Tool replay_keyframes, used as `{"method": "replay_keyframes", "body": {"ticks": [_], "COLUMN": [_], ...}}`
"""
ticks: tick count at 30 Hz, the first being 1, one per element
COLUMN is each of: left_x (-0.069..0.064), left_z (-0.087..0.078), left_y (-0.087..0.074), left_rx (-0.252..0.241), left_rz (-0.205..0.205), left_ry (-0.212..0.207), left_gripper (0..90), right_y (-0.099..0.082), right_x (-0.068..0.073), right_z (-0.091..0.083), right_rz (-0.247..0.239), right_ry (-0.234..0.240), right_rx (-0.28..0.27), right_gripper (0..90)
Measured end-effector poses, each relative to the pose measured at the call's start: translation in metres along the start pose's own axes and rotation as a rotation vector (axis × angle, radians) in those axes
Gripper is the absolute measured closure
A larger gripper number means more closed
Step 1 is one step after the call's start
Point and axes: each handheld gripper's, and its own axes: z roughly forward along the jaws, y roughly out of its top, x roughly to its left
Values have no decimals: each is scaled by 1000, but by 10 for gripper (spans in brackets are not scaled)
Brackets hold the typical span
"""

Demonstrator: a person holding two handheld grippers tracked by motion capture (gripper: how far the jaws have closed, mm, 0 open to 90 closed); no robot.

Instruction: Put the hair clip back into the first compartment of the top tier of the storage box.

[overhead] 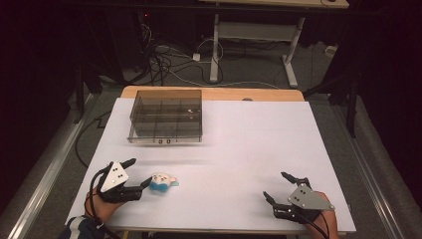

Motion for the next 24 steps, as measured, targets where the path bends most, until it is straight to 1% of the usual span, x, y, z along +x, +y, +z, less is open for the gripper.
{"method": "replay_keyframes", "body": {"ticks": [3, 7, 10, 13, 14, 16, 17, 20, 22, 23, 24], "left_x": [-1, -1, -2, -4, -5, -7, -7, -11, -12, -12, -14], "left_z": [0, -2, -6, -8, -9, -9, -8, -5, -1, -1, 6], "left_y": [0, -2, -3, -2, -1, 1, 1, 2, 1, 1, 0], "left_rx": [3, 4, 13, 15, 10, 11, 15, 22, 29, 29, 51], "left_rz": [-3, -9, -19, -13, -13, -10, -11, -10, -10, -10, -7], "left_ry": [4, 1, 3, 5, -4, -10, -24, -46, -76, -76, -100], "left_gripper": [190, 192, 192, 192, 192, 190, 190, 189, 189, 189, 189], "right_y": [0, 2, 4, 4, 4, 4, 4, 5, 5, 5, 4], "right_x": [0, -1, -1, 0, 0, 0, 0, -1, 0, 0, 0], "right_z": [0, 0, 3, 6, 6, 7, 7, 7, 7, 8, 8], "right_rz": [-4, 4, -3, -11, -15, -18, -17, -12, -18, -17, -17], "right_ry": [1, 0, 3, 15, 17, 21, 21, 21, 22, 24, 24], "right_rx": [0, -10, -11, -12, -10, -11, -12, -12, -12, -12, -9], "right_gripper": [211, 211, 211, 211, 211, 211, 211, 211, 211, 211, 211]}}
